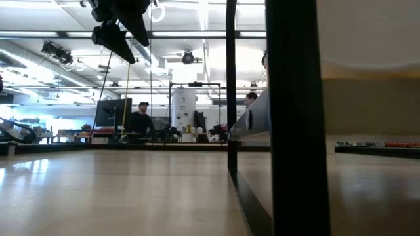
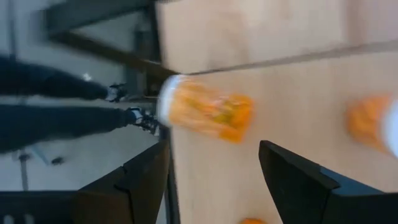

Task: Pick and place medicine bottles onto shelf by color
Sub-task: Put the orange pill bottle on the shelf aligned with the other orange pill bottles

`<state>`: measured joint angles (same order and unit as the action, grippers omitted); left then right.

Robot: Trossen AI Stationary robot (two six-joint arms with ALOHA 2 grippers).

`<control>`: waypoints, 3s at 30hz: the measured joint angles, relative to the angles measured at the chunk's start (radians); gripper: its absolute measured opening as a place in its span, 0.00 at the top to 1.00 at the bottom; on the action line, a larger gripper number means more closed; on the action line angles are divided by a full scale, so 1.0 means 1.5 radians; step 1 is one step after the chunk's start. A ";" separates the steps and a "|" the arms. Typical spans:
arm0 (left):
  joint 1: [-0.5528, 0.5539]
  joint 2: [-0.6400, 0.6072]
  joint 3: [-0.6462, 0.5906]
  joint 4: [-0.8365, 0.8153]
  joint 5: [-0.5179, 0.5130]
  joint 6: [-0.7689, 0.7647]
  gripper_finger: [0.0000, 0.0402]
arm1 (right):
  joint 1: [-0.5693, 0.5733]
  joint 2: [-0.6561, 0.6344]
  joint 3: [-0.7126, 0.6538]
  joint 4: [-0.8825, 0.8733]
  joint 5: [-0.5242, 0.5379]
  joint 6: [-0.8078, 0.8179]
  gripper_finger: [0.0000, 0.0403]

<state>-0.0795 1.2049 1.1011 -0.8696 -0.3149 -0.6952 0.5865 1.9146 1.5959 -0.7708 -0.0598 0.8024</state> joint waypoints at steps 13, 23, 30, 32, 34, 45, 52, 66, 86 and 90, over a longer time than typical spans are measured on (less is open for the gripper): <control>-0.028 0.000 0.000 -0.014 0.009 -0.009 0.09 | 0.067 -0.001 0.020 -0.016 0.005 -0.256 0.36; -0.102 0.000 0.000 0.009 0.016 -0.038 0.09 | 0.060 -0.005 0.121 -0.061 0.073 -0.238 0.36; -0.161 0.000 0.000 0.008 0.016 -0.146 0.09 | 0.046 -0.003 0.113 -0.068 0.038 -0.301 0.35; -0.177 0.000 0.000 0.007 0.016 -0.171 0.09 | 0.034 -0.003 0.113 -0.073 0.021 -0.321 0.32; -0.188 0.000 0.000 0.006 0.016 -0.194 0.09 | 0.025 -0.003 0.113 -0.079 0.016 -0.348 0.29; -0.200 0.000 0.000 0.005 0.003 -0.339 0.09 | 0.050 0.003 0.049 -0.080 0.010 -0.369 0.15; -0.212 0.000 0.000 0.004 0.003 -0.385 0.09 | 0.062 0.003 0.004 0.013 0.031 -0.408 0.15; -0.211 0.000 0.000 0.003 0.003 -0.403 0.09 | 0.054 0.003 -0.108 0.186 0.070 -0.463 0.15; -0.211 0.000 0.000 0.002 -0.004 -0.416 0.09 | 0.045 0.003 -0.164 0.292 0.092 -0.513 0.18; -0.211 0.000 0.000 0.002 -0.005 -0.417 0.09 | 0.041 0.003 -0.190 0.324 0.089 -0.513 0.18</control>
<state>-0.3958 1.2049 1.1015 -0.8661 -0.3218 -1.3203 0.6474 1.9186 1.3111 -0.2852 0.0732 0.0326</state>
